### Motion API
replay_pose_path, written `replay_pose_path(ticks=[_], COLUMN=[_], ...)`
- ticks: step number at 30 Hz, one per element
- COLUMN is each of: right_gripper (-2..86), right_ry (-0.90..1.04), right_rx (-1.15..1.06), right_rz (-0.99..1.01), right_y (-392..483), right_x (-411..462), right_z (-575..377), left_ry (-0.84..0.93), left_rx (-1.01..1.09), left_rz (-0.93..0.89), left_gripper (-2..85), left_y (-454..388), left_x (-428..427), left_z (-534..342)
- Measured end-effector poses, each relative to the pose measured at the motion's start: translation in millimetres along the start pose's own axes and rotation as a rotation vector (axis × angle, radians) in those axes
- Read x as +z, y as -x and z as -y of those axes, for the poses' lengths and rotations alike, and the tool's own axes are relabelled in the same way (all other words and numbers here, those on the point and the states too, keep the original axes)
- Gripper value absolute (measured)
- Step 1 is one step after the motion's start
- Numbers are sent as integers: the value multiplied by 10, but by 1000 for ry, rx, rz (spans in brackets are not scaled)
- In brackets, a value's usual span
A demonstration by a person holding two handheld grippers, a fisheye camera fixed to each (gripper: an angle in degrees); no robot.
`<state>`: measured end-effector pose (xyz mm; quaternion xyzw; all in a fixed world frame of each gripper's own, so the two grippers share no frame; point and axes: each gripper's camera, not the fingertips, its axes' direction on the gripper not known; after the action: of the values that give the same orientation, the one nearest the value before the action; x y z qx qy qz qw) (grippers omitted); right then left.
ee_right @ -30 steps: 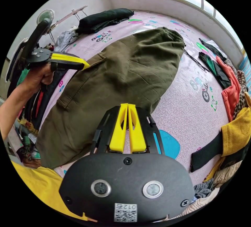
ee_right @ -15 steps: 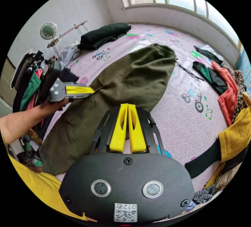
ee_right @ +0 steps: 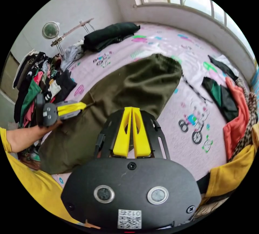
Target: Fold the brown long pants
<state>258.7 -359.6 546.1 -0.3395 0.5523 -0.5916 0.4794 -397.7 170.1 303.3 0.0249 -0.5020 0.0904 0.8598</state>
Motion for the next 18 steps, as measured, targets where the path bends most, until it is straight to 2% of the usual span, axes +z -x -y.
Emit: replay_pose_path(ticks=[5, 9, 13, 18], right_gripper=[6, 6, 5, 6], right_ry=[45, 225, 351, 295], right_rx=[-91, -187, -79, -15], right_rz=[-87, -159, -140, -32], right_y=[-175, -134, -306, -571], right_x=[394, 1219, 1870, 1849], right_z=[907, 1314, 1422, 1250], left_ry=[-7, -16, -29, -31], left_rx=[-2, -97, -112, -125], left_rz=[13, -149, -190, -205], left_gripper=[4, 1, -1, -1], left_y=[-76, 169, 199, 188], left_x=[48, 155, 241, 339], left_z=[-89, -183, -239, -246])
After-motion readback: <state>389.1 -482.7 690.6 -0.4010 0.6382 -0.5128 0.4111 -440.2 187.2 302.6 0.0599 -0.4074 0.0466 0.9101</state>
